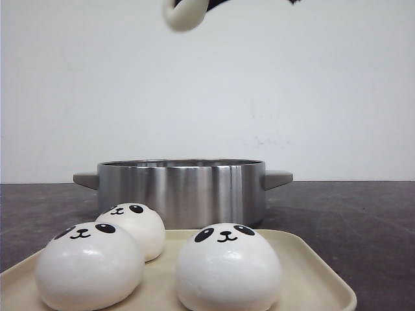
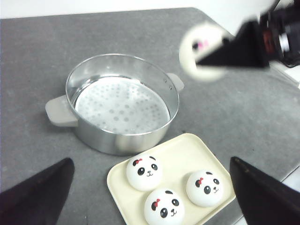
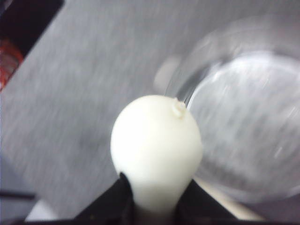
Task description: Steam buns
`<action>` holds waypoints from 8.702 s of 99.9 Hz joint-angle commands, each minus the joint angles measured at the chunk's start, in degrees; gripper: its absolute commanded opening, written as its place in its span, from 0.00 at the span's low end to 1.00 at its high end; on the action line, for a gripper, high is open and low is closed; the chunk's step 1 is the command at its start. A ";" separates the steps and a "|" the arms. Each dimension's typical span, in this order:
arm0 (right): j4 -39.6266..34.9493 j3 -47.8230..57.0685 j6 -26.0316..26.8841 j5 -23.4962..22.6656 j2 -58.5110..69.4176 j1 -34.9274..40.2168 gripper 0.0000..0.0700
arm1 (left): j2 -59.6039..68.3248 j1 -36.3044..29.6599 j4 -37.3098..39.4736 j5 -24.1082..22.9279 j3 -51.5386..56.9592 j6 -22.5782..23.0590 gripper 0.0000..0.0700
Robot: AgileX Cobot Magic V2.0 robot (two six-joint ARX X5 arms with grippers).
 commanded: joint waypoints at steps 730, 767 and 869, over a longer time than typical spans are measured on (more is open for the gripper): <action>-50.86 50.66 -20.96 43.04 -21.46 23.85 0.01 | 56.78 -13.49 5.86 2.51 24.57 -11.69 0.00; -50.86 50.66 -20.98 43.08 -21.46 23.85 0.01 | 69.59 -6.60 9.94 -4.11 35.43 -10.12 0.00; -50.86 50.34 -19.26 45.57 -21.46 23.85 0.01 | 100.08 -2.86 1.75 -6.73 55.04 -10.12 0.28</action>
